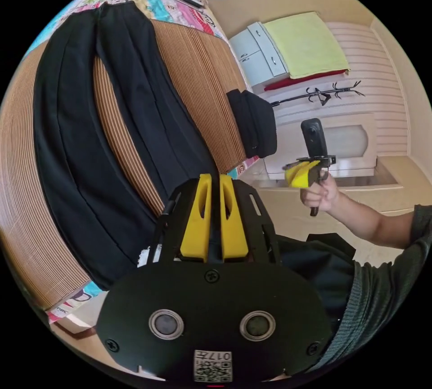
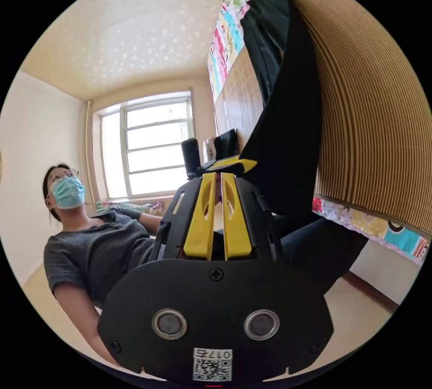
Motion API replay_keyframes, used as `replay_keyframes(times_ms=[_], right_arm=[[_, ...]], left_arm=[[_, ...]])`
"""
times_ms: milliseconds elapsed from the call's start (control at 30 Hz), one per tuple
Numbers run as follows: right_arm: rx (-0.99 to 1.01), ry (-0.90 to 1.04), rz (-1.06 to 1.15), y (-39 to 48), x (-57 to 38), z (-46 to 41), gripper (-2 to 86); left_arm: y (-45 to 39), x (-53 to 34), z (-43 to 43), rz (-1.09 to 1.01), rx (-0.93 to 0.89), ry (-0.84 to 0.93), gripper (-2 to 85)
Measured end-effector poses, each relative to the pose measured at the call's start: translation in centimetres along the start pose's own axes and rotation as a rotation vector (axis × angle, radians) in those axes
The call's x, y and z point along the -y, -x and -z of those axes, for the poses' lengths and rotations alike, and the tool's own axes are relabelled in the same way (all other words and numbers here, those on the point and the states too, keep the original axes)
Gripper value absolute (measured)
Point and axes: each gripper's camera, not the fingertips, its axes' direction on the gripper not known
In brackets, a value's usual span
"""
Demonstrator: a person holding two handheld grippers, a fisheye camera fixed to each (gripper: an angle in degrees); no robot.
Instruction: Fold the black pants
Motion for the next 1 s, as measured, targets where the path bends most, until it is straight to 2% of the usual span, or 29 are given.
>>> replay_keyframes(times_ms=[233, 467, 600, 700, 767, 900, 1000], right_arm=[[0.026, -0.223, -0.067, -0.5, 15.4, 3.8, 7.9], [-0.253, -0.265, -0.077, -1.6, 34.1, -0.4, 10.3], [-0.33, -0.325, -0.095, -2.0, 39.7, -3.7, 11.7], [-0.499, -0.333, -0.03, -0.1, 43.5, -7.1, 11.8], [-0.691, -0.332, -0.02, 1.6, 46.1, -9.6, 10.9], [-1.041, -0.236, 0.001, 4.6, 49.3, -14.2, 6.4], [-1.268, -0.192, 0.128, 8.2, 49.9, -18.8, 4.0]], left_arm=[[1.4, -2.7, -1.5, 0.119, -0.07, -0.057, 2.1], [-0.1, -4.0, -4.1, 0.126, 0.038, -0.038, 1.9], [0.1, -4.4, -5.1, 0.14, 0.07, -0.034, 1.5], [0.5, -4.5, -5.7, 0.143, 0.111, -0.023, 1.2], [0.7, -4.4, -5.9, 0.152, 0.131, -0.011, 1.2], [1.7, -4.3, -6.2, 0.17, 0.075, -0.021, 0.9], [2.8, -4.7, -5.6, 0.218, 0.007, -0.048, 0.7]])
